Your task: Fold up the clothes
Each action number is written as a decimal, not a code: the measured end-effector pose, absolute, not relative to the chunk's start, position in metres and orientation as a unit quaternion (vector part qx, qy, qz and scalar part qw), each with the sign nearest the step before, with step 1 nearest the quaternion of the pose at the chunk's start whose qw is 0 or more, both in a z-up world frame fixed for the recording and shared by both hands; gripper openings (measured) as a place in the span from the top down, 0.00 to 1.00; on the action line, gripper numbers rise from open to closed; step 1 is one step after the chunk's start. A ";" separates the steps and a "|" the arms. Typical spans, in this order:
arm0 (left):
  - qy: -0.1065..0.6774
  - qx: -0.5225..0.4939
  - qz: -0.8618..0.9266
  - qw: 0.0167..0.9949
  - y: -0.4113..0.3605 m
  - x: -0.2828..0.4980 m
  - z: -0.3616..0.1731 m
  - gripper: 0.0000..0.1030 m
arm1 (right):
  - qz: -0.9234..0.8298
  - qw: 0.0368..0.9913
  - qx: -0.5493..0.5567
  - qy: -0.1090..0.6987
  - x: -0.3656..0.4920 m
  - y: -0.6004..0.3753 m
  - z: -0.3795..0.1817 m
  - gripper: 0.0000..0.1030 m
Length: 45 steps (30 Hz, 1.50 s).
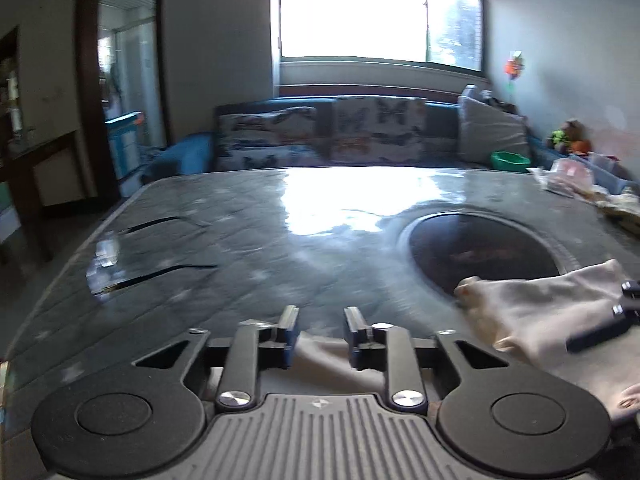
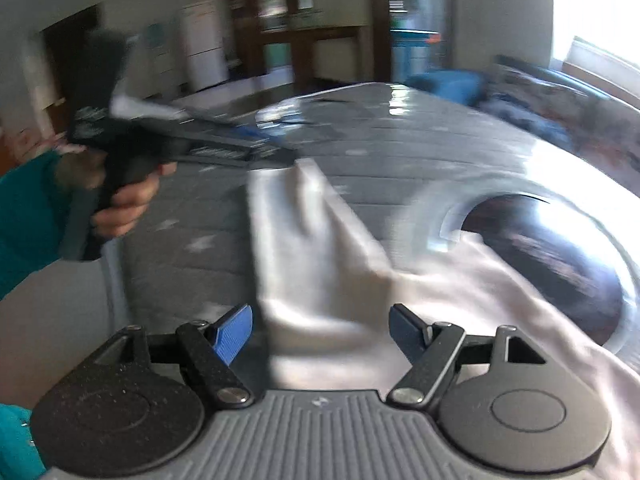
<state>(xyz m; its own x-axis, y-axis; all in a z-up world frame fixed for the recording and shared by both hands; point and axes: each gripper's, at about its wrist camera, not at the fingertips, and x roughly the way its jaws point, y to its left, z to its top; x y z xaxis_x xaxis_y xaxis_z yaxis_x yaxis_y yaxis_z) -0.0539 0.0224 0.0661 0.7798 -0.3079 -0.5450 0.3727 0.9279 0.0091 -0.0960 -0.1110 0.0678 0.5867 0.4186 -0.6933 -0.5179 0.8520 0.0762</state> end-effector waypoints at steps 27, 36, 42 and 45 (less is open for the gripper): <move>0.361 0.114 -0.301 0.875 -0.131 0.025 0.026 0.69 | -0.020 0.915 0.151 0.373 -0.071 -0.358 0.031 0.50; 0.357 0.119 -0.312 0.873 -0.134 0.024 0.025 0.90 | -0.016 0.916 0.150 0.371 -0.070 -0.355 0.030 0.73; 0.354 0.107 -0.312 0.875 -0.130 0.022 0.031 0.94 | -0.010 0.920 0.158 0.359 -0.075 -0.355 0.035 0.85; 0.351 0.104 -0.314 0.876 -0.128 0.019 0.034 0.94 | -0.004 0.923 0.158 0.352 -0.080 -0.353 0.040 0.86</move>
<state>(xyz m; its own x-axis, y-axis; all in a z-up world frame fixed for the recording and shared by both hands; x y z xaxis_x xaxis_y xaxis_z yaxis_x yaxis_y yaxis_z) 0.0193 -0.1276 0.0339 0.5563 -0.4765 -0.6808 0.6224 0.7818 -0.0386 -0.0797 -0.3528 0.0399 0.7521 0.1029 -0.6510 0.1193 0.9501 0.2881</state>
